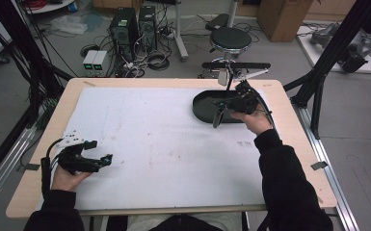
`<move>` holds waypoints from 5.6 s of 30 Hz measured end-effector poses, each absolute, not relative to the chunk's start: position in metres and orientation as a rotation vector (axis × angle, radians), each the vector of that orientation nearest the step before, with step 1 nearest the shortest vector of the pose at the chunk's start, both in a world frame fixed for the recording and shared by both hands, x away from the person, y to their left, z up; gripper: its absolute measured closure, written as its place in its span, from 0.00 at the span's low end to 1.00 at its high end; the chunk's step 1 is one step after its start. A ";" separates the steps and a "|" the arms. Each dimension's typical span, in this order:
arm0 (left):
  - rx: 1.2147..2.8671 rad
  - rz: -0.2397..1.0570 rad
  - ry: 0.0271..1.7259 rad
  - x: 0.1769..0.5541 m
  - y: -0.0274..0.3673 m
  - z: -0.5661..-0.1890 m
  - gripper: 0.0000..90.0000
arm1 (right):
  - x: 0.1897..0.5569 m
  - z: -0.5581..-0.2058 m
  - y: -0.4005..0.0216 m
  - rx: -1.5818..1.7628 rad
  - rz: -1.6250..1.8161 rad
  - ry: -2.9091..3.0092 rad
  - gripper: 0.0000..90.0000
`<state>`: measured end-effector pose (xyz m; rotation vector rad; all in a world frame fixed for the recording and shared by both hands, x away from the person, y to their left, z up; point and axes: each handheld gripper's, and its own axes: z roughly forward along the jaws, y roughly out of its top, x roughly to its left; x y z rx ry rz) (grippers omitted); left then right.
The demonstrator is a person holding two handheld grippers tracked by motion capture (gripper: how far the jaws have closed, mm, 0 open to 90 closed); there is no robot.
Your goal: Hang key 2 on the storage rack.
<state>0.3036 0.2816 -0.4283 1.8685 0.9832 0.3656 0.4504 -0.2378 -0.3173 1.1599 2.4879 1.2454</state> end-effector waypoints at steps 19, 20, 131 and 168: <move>1.867 0.366 0.985 0.304 0.282 -0.428 0.09 | 0.463 -0.288 -0.239 1.139 1.240 2.466 0.97; 1.866 0.366 0.985 0.304 0.282 -0.428 0.09 | 0.465 -0.287 -0.239 1.137 1.237 2.460 0.97; 1.847 0.361 0.977 0.304 0.284 -0.428 0.09 | 0.499 -0.310 -0.225 1.273 1.153 2.356 0.01; 1.857 0.362 0.983 0.304 0.283 -0.428 0.09 | 0.452 -0.351 -0.270 1.305 1.172 2.323 0.01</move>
